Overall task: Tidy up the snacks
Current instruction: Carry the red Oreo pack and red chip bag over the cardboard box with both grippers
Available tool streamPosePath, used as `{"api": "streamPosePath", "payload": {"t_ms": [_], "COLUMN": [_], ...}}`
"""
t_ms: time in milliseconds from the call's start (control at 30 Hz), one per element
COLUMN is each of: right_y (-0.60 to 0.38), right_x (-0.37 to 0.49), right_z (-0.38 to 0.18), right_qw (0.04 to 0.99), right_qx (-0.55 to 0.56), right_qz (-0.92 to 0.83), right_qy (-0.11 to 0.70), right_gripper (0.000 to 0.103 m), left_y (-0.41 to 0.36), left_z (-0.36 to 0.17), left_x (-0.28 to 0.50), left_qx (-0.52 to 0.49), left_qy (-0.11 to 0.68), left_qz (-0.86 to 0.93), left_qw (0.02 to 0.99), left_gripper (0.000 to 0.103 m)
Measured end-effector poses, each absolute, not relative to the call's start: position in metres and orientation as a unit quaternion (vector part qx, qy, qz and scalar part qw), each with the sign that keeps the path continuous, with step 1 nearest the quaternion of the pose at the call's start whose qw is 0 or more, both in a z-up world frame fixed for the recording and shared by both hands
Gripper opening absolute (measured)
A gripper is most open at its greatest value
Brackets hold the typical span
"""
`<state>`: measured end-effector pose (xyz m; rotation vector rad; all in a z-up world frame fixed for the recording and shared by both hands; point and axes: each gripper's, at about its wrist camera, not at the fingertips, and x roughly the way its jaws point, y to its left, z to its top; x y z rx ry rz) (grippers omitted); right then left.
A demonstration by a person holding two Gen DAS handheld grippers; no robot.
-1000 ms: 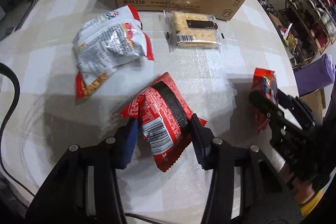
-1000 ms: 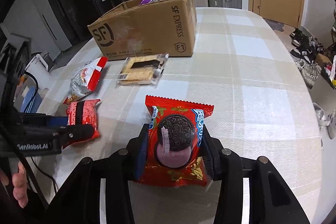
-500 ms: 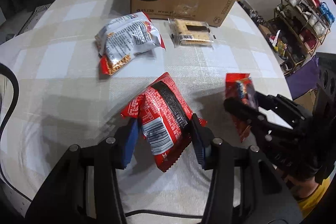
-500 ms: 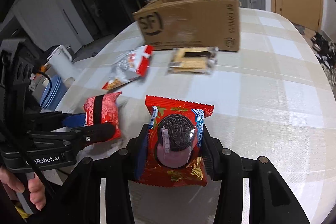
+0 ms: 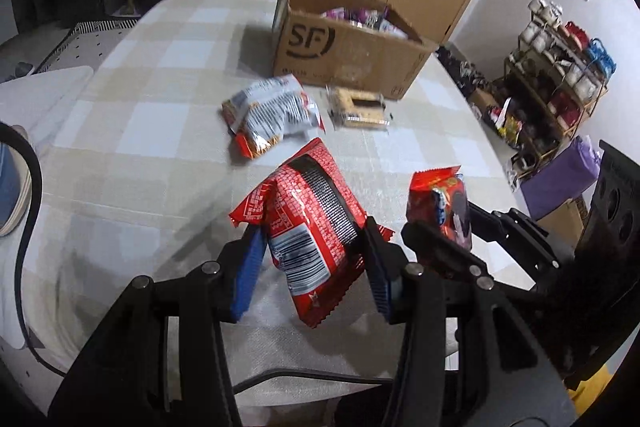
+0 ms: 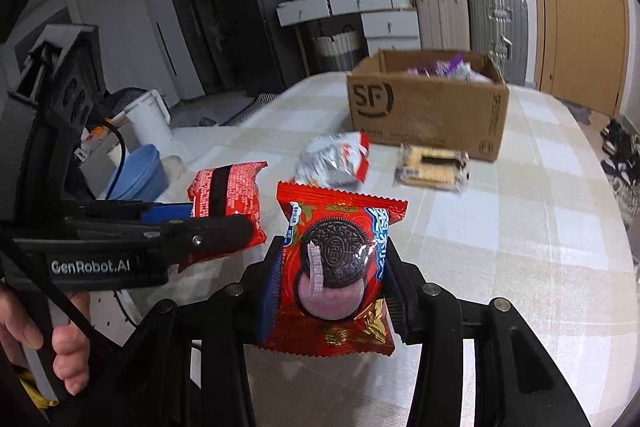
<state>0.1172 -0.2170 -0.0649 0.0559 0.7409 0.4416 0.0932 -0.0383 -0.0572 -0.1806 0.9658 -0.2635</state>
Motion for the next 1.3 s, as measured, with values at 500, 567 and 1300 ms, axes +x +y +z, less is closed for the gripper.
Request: {"api": "streamPosePath", "payload": {"t_ms": [500,567,1300], "right_y": [-0.231,-0.23,-0.236], "right_x": [0.131,0.136,0.256], "right_z": [-0.001,0.008,0.049], "right_qw": [0.926,0.927,0.931], "right_qx": [0.03,0.024,0.013], "right_qz": [0.199,0.198,0.172], "right_qy": [0.319,0.318,0.323], "right_gripper": [0.045,0.045,0.045], "left_y": [-0.038,-0.039,-0.056], "left_z": [0.0,0.009,0.062], "left_x": [0.107,0.114,0.251], "left_qx": [-0.085,-0.082,-0.069], "left_qy": [0.446,0.442,0.445], "left_qz": [-0.165,-0.165,-0.168], "left_qw": [0.876,0.878,0.877], "left_gripper": [0.044,0.044,0.044]}}
